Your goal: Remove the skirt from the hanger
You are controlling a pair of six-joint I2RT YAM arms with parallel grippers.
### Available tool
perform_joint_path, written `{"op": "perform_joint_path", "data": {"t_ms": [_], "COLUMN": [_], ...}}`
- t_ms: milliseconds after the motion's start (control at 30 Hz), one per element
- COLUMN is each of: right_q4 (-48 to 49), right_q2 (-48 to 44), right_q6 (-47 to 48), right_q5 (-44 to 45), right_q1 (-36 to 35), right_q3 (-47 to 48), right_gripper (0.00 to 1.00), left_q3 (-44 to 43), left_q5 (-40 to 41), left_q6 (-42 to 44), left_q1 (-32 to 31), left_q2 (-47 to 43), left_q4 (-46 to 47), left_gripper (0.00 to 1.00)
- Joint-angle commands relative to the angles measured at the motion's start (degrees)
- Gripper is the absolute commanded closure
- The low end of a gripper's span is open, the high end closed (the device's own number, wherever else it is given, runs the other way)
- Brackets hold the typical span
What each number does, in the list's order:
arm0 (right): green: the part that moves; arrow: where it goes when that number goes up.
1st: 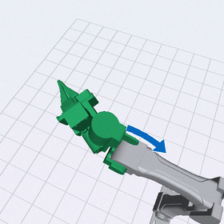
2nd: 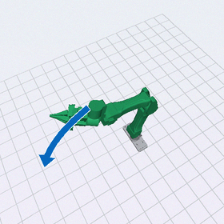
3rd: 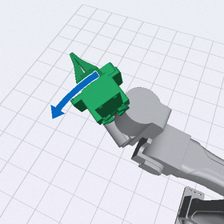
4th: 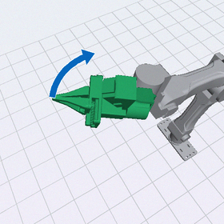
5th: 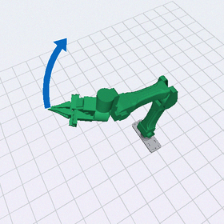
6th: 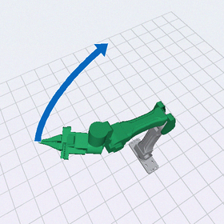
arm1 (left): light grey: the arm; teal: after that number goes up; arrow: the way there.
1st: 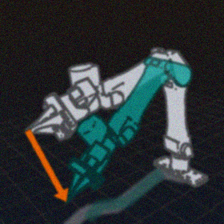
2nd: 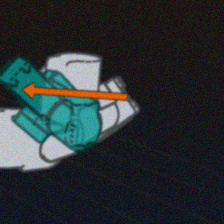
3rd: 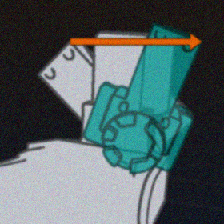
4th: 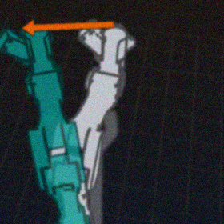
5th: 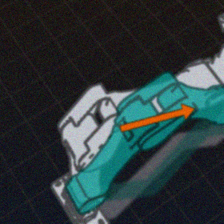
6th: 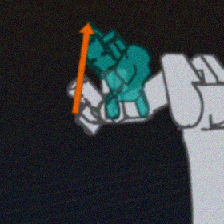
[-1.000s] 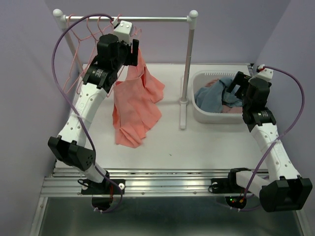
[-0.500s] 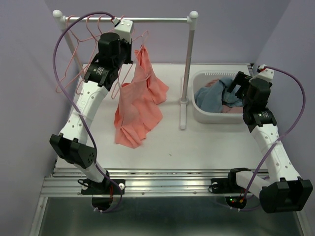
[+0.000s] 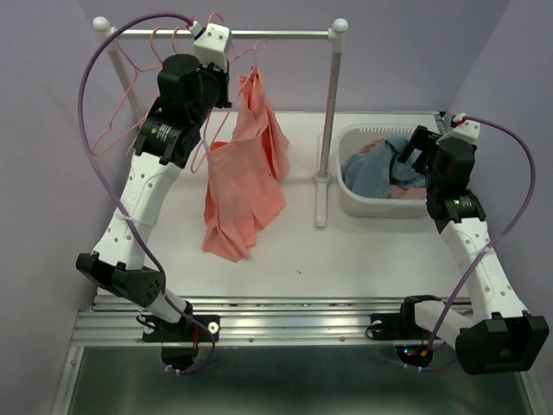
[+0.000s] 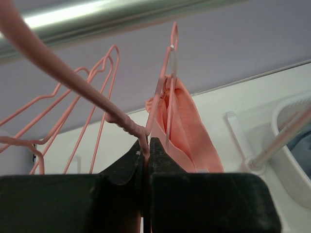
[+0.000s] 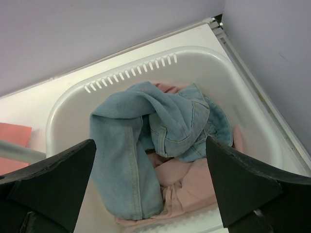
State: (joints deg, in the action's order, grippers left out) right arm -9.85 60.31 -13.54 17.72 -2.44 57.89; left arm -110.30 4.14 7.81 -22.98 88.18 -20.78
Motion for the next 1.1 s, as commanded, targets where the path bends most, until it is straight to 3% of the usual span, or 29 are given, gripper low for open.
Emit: {"op": "perform_joint_path", "data": {"t_ms": [0,667,833,900,1067], "right_q4": [1.85,2.2,1.07,-0.17,-3.51], "right_q2": [-1.43,-1.52,-1.6,-1.95,-4.15], "right_q6": [-0.08,0.53,1.94,2.47,6.05], "right_q5": [-0.93,-2.68,-7.42,-13.1,-24.38], "right_q1": [-0.38,-0.38,-0.38,-0.38,-9.84], "right_q3": [0.21,0.3,0.91,1.96,1.88], "right_gripper": [0.0,0.0,0.0,0.0,0.0], "left_q3": [-4.14,15.63,24.67,32.05,47.34], "left_q5": [0.08,7.46,12.2,14.13,20.9], "left_q6": [1.33,3.08,-2.79,-6.04,-17.56], "left_q1": [-1.18,-6.72,-8.65,-9.71,-13.05], "left_q2": [-5.56,-16.72,-20.66,-23.65,-28.06], "left_q4": [8.73,11.55,14.0,15.58,17.08], "left_gripper": [1.0,1.0,1.0,1.0,1.0]}}
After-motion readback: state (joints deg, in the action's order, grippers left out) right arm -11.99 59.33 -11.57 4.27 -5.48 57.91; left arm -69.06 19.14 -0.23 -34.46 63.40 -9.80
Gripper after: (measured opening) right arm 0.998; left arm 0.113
